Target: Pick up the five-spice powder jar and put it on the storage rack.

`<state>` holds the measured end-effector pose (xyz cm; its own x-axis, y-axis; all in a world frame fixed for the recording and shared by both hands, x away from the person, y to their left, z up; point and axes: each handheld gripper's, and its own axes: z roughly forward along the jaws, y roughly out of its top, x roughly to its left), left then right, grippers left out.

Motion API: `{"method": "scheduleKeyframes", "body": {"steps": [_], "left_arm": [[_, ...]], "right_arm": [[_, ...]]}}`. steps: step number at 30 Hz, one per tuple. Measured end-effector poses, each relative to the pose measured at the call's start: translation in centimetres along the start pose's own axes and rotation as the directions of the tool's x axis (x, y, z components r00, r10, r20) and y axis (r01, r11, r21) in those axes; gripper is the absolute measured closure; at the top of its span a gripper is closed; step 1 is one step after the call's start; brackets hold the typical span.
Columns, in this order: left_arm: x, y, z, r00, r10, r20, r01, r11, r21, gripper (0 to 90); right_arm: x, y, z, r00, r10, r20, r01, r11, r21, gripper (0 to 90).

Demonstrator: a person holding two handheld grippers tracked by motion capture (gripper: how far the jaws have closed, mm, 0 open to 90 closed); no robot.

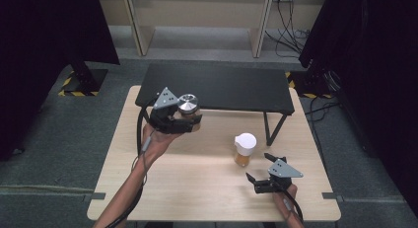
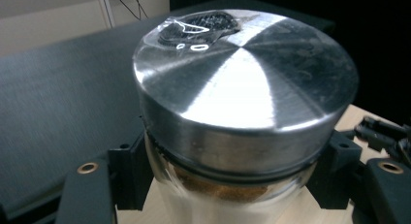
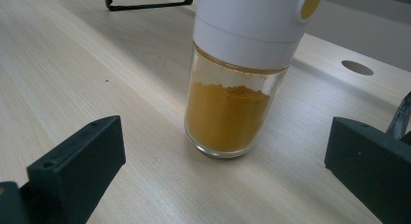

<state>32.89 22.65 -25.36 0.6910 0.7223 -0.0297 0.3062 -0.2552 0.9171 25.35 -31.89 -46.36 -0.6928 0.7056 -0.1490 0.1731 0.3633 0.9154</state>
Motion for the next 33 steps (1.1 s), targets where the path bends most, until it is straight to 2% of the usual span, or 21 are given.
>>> {"method": "scheduleKeyframes", "body": {"steps": [1,6,11,12,16,18,21,27,30,31,33], "left_arm": [[0.0,0.0,0.0,1.0000,0.000,0.000,0.000,1.0000,0.000,30.4],[0.7,2.5,0.6,0.9995,-0.013,-0.029,0.013,0.9999,0.003,30.4],[0.7,4.9,2.2,0.9949,0.001,-0.101,0.002,0.9997,0.026,30.4],[0.8,5.2,2.6,0.9934,-0.008,-0.114,0.011,0.9996,0.025,30.4],[1.1,6.0,4.1,0.9857,-0.048,-0.162,0.049,0.9988,0.006,30.4],[1.1,6.3,4.9,0.9787,-0.059,-0.196,0.061,0.9981,0.005,30.4],[1.3,6.5,5.9,0.9704,-0.081,-0.228,0.084,0.9964,0.003,30.4],[1.6,6.6,7.6,0.9566,-0.079,-0.280,0.091,0.9955,0.027,30.4],[1.8,6.6,8.1,0.9520,-0.085,-0.294,0.097,0.9950,0.026,30.4],[1.9,6.7,8.3,0.9481,-0.087,-0.306,0.099,0.9948,0.023,30.4],[2.0,6.8,8.6,0.9444,-0.091,-0.316,0.103,0.9945,0.020,30.4]], "right_arm": [[0.0,0.0,0.0,1.0000,0.000,0.000,0.000,1.000,0.000,0.7],[0.0,0.0,0.0,1.0000,0.004,-0.003,-0.004,1.000,0.000,0.7],[-0.1,0.0,0.0,1.0000,0.005,-0.005,-0.005,1.000,-0.003,0.7],[-0.1,-0.1,0.0,1.0000,0.007,-0.005,-0.007,1.000,-0.004,0.7],[-0.2,-0.1,-0.1,0.9999,0.010,-0.007,-0.010,1.000,-0.007,0.7],[-0.2,-0.1,-0.1,0.9999,0.010,-0.010,-0.010,1.000,-0.009,0.7],[-0.3,-0.2,-0.1,0.9998,0.011,-0.015,-0.012,1.000,-0.011,0.7],[-0.5,-0.3,-0.1,0.9997,0.016,-0.021,-0.016,1.000,-0.016,0.7],[-0.6,-0.3,0.0,0.9995,0.016,-0.028,-0.017,1.000,-0.018,0.7],[-0.7,-0.3,0.0,0.9994,0.017,-0.030,-0.017,1.000,-0.019,0.7],[-0.8,-0.4,0.0,0.9992,0.020,-0.033,-0.021,1.000,-0.021,0.7]]}}
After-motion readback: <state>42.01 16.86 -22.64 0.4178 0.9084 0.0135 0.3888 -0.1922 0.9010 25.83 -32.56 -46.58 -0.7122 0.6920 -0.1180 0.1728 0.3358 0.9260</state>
